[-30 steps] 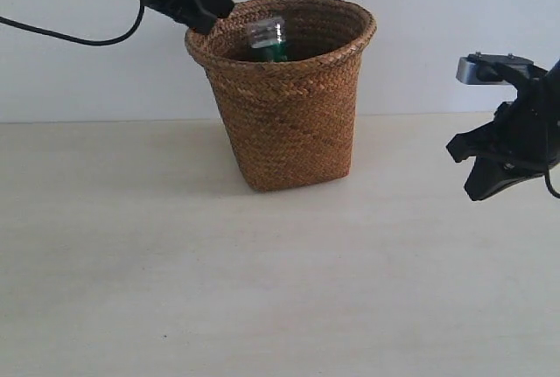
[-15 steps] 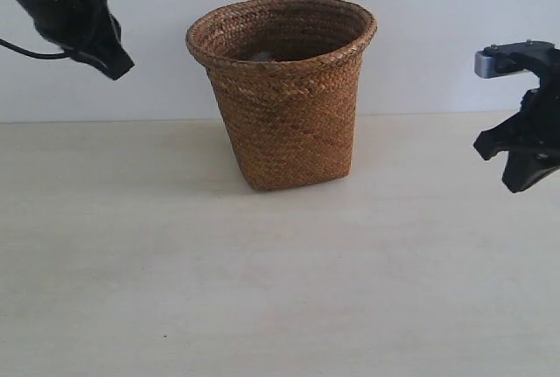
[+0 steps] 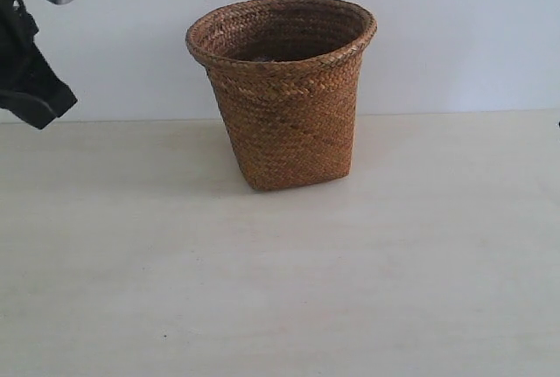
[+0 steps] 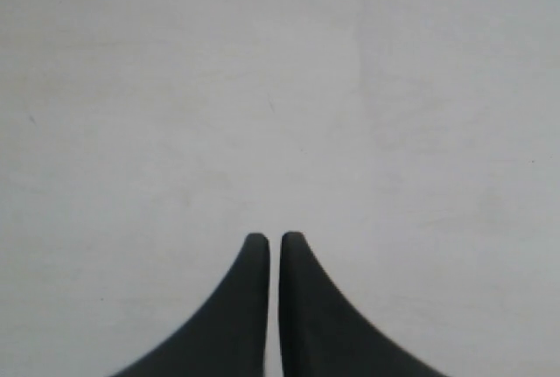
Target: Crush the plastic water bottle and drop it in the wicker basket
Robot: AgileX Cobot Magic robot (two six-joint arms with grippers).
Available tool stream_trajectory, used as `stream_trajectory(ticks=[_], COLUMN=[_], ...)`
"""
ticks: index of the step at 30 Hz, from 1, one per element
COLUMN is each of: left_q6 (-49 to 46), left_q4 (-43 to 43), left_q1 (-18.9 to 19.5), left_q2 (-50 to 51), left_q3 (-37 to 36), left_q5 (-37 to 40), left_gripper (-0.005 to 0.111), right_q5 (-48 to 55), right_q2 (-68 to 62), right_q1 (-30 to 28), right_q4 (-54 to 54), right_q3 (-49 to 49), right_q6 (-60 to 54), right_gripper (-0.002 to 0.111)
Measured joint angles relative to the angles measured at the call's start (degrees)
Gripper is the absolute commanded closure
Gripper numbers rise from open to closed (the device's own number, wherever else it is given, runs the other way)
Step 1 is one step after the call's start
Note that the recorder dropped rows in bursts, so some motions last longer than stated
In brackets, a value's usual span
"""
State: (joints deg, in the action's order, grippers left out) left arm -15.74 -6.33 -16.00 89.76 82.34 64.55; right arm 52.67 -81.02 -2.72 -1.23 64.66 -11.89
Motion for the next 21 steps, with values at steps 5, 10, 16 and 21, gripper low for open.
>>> stream_trajectory(ticks=[5, 10, 16, 21], left_q6=[2.18, 3.10, 4.86, 7.08], left_q4=[0.00, 0.00, 0.09, 0.09], left_q1=[0.00, 0.00, 0.00, 0.00], left_q2=[-8.69, -17.99, -30.95, -43.81], left_q3=[-11.74, -22.44, -35.36, -43.24], left_q5=[-10.22, -21.04, -34.87, -39.98], left_gripper=[0.102, 0.102, 0.102, 0.102], right_q5=[-6.53, -14.41, -27.20, -35.12], right_q2=[8.36, 17.17, 31.27, 45.08], right_q1=[-0.27, -0.36, -0.50, -0.50], right_q4=[0.00, 0.00, 0.54, 2.79], right_q3=[-5.38, -12.53, -23.56, -31.70], right_q6=[0.10, 0.10, 0.10, 0.10], right_gripper=[0.108, 0.108, 0.108, 0.108])
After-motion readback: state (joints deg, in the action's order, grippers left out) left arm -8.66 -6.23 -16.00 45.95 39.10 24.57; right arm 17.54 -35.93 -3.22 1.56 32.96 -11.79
